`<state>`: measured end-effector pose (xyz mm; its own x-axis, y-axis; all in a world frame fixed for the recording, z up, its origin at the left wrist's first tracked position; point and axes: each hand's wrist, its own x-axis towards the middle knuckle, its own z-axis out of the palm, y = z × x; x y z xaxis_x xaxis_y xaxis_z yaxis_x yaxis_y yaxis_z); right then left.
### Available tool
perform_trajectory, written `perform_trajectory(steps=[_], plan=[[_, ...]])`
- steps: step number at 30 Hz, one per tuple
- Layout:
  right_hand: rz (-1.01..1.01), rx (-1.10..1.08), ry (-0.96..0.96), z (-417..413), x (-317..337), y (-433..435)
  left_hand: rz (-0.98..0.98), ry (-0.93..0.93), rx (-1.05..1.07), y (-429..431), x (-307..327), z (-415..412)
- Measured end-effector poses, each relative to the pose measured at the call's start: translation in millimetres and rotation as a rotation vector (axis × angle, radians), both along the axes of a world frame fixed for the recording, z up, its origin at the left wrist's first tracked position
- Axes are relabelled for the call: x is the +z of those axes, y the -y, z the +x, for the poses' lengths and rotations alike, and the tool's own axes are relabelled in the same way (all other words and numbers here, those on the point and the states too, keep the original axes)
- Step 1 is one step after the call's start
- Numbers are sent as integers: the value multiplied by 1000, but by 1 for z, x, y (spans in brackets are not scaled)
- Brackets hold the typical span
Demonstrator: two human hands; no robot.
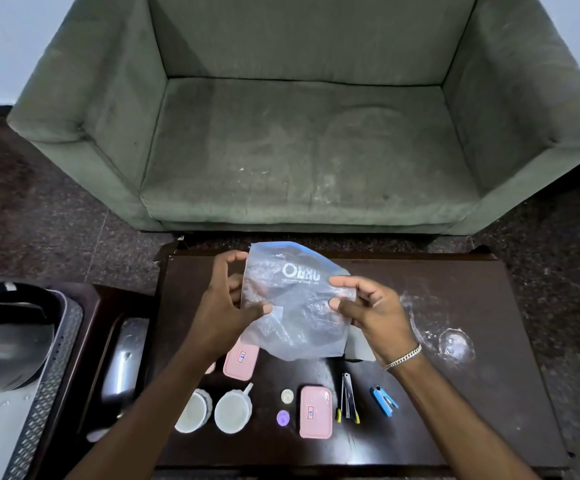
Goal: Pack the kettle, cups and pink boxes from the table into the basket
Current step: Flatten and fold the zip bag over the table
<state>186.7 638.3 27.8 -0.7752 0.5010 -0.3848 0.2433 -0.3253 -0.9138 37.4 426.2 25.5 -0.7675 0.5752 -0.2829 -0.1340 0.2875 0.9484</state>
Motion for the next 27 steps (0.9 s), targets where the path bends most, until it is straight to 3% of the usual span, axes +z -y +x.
perform_trajectory(steps=[6, 9, 15, 21, 24, 27], plan=[[54, -35, -6, -5, 6, 2, -23, -129, 38, -1, 2, -4], [99, -45, 26, -8, 8, 5, -2, -101, 69, 1, 2, -5], [293, -55, 111, -19, 7, 15, -42, -115, 119, 9, 2, -6], [561, 16, 158, -40, 11, 28, -125, -284, 80, 25, 10, -12], [527, 51, 132, -51, 13, 38, -37, -224, 64, 43, 14, -17], [512, 68, 37, -66, 16, 65, -97, -290, 145, 67, 15, -16]])
